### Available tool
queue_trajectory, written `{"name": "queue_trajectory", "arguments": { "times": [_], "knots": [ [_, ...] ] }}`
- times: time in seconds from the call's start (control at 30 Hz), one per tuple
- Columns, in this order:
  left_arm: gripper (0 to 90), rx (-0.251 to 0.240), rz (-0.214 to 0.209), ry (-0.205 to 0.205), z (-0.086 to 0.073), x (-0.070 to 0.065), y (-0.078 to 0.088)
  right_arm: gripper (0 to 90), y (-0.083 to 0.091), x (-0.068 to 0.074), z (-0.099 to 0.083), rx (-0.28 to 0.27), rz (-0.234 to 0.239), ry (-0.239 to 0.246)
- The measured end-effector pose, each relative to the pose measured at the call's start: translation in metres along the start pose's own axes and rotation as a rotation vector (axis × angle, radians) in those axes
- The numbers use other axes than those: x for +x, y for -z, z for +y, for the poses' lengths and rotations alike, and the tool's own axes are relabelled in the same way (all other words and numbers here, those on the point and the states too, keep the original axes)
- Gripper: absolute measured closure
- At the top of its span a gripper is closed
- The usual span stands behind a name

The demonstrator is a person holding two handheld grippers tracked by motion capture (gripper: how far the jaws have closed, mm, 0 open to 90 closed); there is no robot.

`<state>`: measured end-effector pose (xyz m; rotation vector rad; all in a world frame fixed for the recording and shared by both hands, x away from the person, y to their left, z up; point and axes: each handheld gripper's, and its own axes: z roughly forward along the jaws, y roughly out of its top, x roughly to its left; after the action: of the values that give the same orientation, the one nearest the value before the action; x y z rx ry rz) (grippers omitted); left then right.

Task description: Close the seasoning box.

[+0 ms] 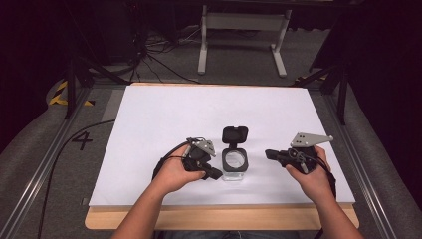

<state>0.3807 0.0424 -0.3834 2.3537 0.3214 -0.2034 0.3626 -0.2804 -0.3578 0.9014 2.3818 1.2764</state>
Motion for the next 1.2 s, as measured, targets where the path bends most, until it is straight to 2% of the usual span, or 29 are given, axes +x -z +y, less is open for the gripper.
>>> {"name": "queue_trajectory", "arguments": {
  "times": [0.07, 0.1, 0.3, 0.33, 0.37, 0.53, 0.7, 0.9, 1.07, 1.2],
  "knots": [
    [88.3, -0.012, -0.009, -0.003, 0.000, -0.002, -0.004, 90.0, 0.000, -0.001, 0.007, -0.004, 0.005, 0.007],
    [88.5, -0.019, -0.008, -0.006, 0.000, -0.003, -0.006, 90.0, -0.001, -0.003, 0.021, -0.017, 0.017, 0.020],
    [89.0, -0.030, 0.012, 0.002, 0.000, -0.004, -0.012, 90.0, -0.007, -0.009, 0.064, -0.045, 0.050, 0.034],
    [89.1, -0.030, 0.012, 0.002, 0.000, -0.004, -0.012, 90.0, -0.008, -0.010, 0.072, -0.050, 0.051, 0.037],
    [89.1, -0.032, 0.011, -0.005, 0.000, -0.003, -0.013, 90.0, -0.008, -0.010, 0.072, -0.050, 0.051, 0.037],
    [89.1, -0.042, 0.016, -0.002, 0.000, -0.003, -0.017, 90.0, -0.021, -0.012, 0.108, -0.046, 0.052, 0.046],
    [89.1, -0.058, 0.021, -0.001, 0.000, -0.003, -0.018, 90.0, -0.036, -0.013, 0.117, -0.014, 0.047, 0.042],
    [89.5, -0.063, 0.021, -0.004, 0.000, -0.001, -0.024, 90.0, -0.053, -0.015, 0.117, 0.038, 0.052, 0.025],
    [89.6, -0.064, 0.020, -0.008, 0.000, -0.001, -0.024, 90.0, -0.058, -0.013, 0.115, 0.080, 0.066, 0.029],
    [89.6, -0.064, 0.016, -0.007, 0.000, -0.001, -0.024, 90.0, -0.056, -0.008, 0.110, 0.082, 0.067, 0.037]
  ]
}}
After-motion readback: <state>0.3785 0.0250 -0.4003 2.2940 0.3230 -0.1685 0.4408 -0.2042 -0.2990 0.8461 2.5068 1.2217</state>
